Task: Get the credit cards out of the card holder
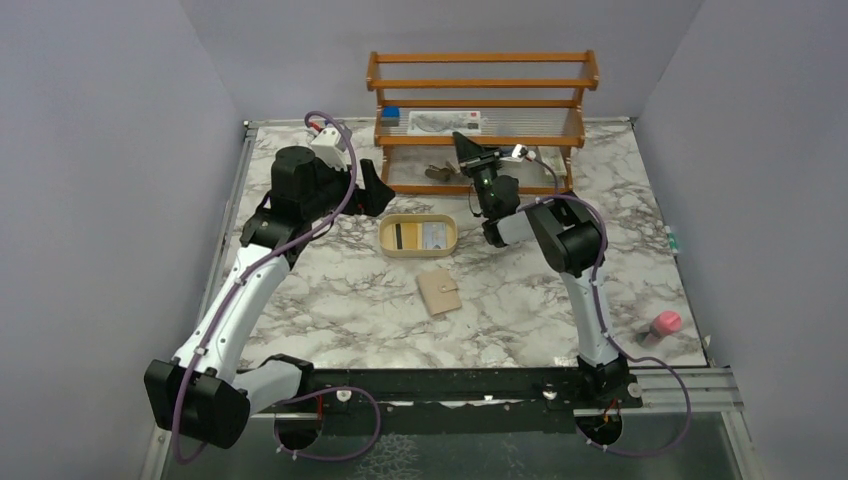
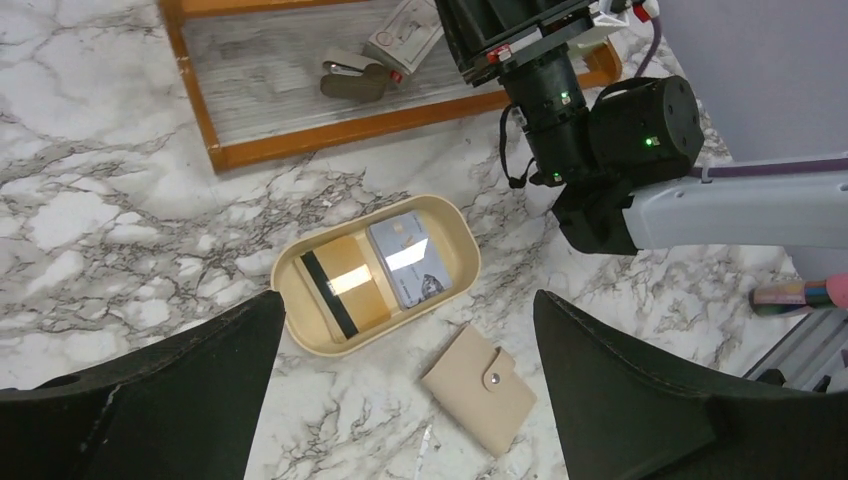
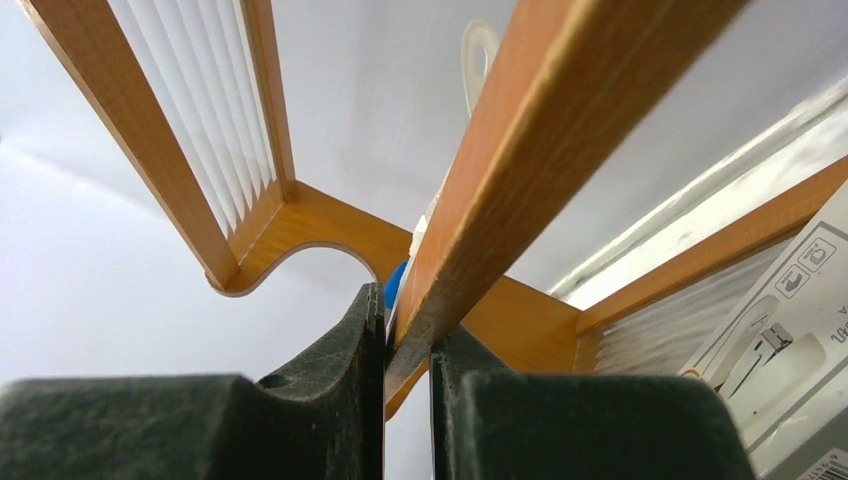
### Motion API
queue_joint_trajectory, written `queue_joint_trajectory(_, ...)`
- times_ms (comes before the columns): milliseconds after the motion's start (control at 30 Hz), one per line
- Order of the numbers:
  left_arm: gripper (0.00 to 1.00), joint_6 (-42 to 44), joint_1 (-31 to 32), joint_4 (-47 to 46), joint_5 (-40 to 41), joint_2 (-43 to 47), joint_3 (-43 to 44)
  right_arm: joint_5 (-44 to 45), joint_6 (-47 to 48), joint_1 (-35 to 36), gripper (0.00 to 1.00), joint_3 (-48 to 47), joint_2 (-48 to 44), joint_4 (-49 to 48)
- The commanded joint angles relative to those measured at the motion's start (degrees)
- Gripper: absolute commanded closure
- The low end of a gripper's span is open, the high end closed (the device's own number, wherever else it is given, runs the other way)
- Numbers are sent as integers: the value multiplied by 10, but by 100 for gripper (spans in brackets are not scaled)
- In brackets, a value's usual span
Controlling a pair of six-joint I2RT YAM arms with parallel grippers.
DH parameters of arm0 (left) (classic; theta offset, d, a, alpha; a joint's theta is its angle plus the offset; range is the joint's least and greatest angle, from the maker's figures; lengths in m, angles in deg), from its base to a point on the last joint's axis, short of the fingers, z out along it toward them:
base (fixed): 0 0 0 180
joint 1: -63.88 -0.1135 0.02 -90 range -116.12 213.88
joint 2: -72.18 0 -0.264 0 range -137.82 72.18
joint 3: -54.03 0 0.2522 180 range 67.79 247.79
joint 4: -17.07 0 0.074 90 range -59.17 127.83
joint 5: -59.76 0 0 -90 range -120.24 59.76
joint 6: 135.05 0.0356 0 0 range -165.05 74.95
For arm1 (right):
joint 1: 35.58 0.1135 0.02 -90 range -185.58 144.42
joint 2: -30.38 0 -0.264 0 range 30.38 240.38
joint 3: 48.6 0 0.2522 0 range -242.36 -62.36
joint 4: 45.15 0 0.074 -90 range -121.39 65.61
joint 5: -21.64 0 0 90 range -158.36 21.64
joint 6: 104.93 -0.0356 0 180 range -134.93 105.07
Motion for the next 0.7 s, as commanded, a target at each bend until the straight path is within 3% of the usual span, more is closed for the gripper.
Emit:
queue_joint_trajectory(0,5,1,-13,1,-7,24,-11,-202,90,45,99,-64,24,45)
queue_joint_trajectory(333,6,11,-25,40,27,52,26,-232,71,128,99,-271,129,152)
queue_joint_trajectory(667,4,41,-26,97,97,46,111,-291,54,197,99,-611,291,344)
